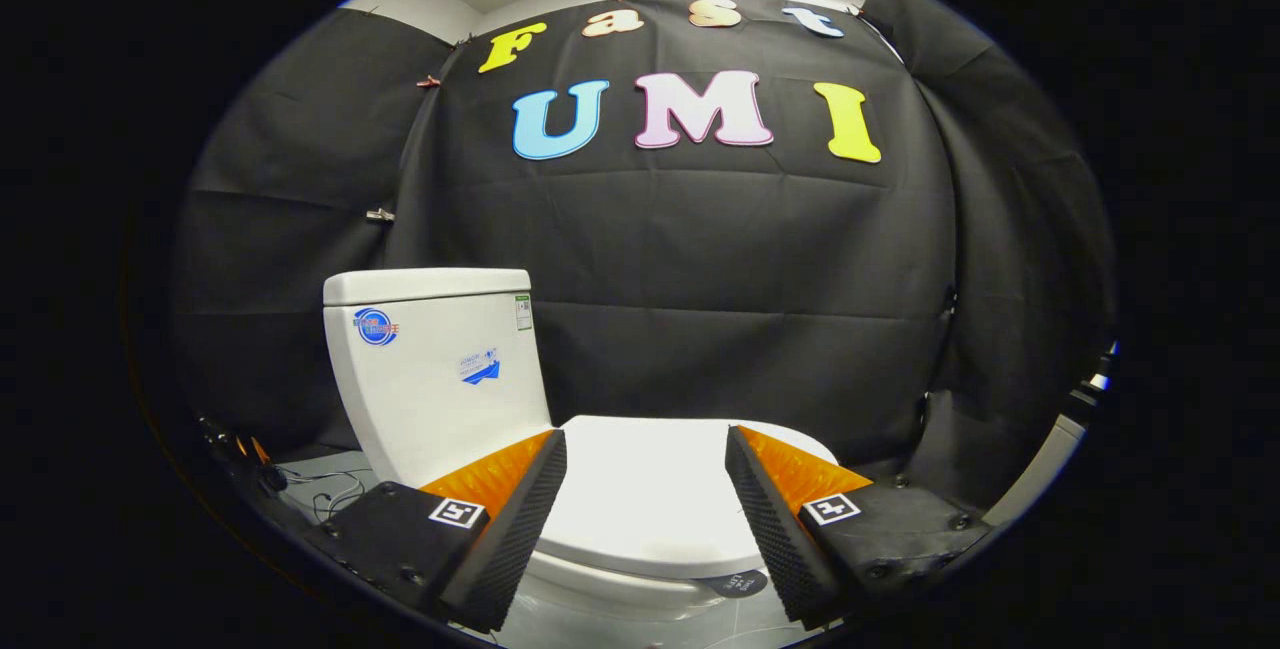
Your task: Open the toilet lid.
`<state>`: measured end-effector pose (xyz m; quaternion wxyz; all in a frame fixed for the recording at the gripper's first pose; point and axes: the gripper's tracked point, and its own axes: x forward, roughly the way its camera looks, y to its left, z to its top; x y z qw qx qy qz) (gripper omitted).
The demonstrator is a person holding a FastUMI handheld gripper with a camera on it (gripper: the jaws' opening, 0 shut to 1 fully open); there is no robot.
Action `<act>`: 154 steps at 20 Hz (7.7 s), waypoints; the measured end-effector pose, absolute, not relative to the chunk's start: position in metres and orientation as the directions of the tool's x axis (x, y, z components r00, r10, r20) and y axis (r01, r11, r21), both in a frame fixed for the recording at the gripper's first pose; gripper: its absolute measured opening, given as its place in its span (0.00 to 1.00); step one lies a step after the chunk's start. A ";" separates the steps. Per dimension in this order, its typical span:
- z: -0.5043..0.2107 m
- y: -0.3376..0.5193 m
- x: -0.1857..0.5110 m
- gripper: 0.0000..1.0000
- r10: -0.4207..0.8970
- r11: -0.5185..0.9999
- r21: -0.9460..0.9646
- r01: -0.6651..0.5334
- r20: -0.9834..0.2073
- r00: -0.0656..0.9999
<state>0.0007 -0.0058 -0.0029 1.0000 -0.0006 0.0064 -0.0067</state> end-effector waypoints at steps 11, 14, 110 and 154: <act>-0.019 -0.022 0.002 0.99 -0.033 0.999 -0.010 0.033 -0.062 0.998; -0.037 -0.043 0.002 0.99 -0.063 0.998 -0.001 0.063 -0.112 0.992; 0.008 -0.020 0.016 0.05 -0.058 0.753 0.578 0.315 -0.418 0.906; 0.090 0.242 0.088 0.09 -0.320 0.938 0.009 0.348 -0.371 0.872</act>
